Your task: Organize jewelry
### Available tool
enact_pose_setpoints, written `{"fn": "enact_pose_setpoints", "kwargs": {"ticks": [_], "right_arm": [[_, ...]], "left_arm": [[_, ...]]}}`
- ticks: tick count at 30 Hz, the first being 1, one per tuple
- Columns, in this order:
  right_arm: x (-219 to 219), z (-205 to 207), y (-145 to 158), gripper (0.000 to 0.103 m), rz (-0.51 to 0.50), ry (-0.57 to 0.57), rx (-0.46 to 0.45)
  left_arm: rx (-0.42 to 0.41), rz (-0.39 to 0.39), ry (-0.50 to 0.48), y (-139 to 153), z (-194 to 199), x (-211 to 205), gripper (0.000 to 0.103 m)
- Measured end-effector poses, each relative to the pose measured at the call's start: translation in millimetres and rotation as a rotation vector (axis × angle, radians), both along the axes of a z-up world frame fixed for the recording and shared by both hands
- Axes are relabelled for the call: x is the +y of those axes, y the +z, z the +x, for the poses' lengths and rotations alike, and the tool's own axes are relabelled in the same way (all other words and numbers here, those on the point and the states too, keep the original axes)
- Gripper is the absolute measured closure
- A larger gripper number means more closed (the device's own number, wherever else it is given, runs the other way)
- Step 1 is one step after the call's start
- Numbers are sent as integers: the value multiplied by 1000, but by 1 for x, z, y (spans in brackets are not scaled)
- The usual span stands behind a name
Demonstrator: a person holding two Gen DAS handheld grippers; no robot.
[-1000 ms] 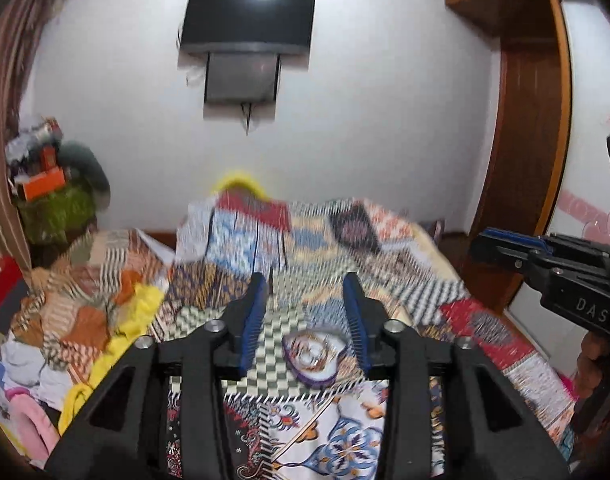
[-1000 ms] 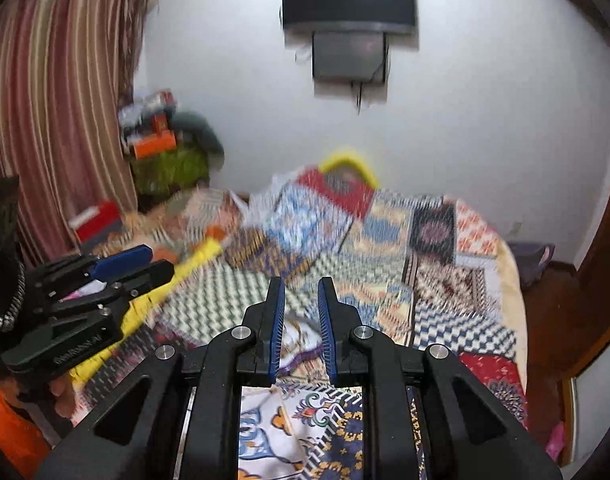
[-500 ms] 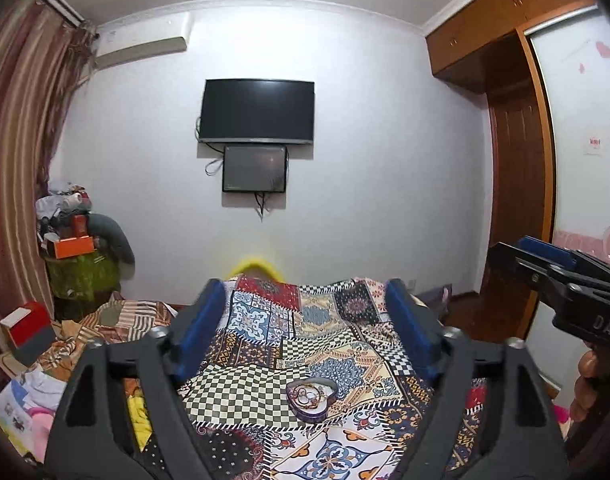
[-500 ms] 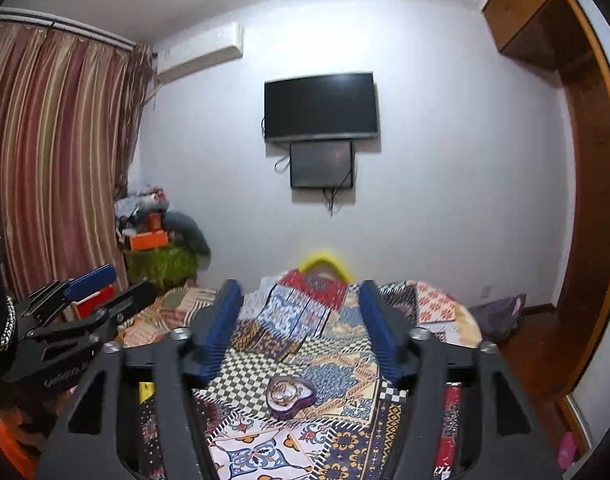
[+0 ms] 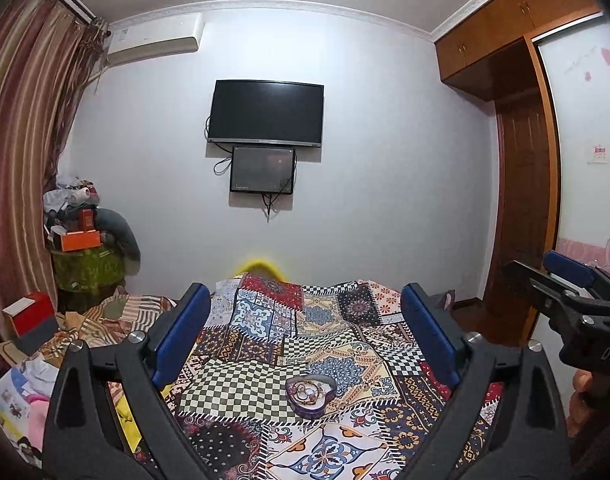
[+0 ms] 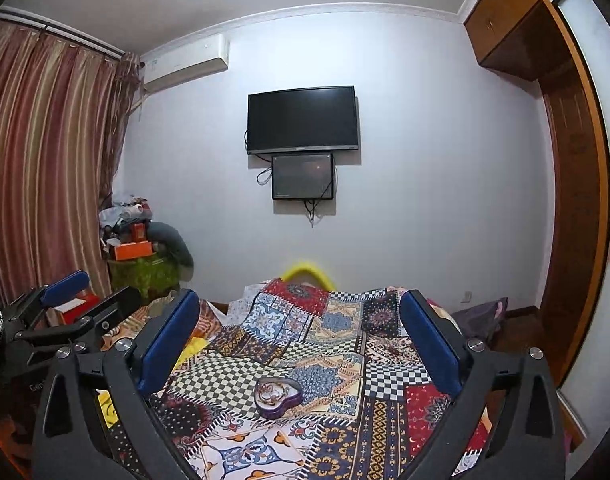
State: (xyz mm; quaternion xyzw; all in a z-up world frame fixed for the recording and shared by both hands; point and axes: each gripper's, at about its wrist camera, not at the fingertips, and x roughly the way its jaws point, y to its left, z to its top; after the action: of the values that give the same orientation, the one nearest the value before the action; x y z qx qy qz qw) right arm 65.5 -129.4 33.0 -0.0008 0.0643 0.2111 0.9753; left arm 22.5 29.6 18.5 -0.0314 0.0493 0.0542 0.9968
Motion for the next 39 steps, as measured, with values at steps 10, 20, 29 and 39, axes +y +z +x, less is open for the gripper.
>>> {"fn": "enact_pose_setpoints", "kwargs": {"ticks": [10,20,29,39], "right_arm": [[-9,-5,-7,4,-1,3,24],[-10,-3,-8,4,-3,3,47],[-12,-2,-8,4,-6,10,67],[-12,-1,-7,4,-9,9,73]], "left_arm": [[17,-1,-6,-4,4,2,7],[33,4,-14,-9,11,1,7],[42,-1,-20,-11,14,2,7],[50,4,-29,-11,15,3,7]]}}
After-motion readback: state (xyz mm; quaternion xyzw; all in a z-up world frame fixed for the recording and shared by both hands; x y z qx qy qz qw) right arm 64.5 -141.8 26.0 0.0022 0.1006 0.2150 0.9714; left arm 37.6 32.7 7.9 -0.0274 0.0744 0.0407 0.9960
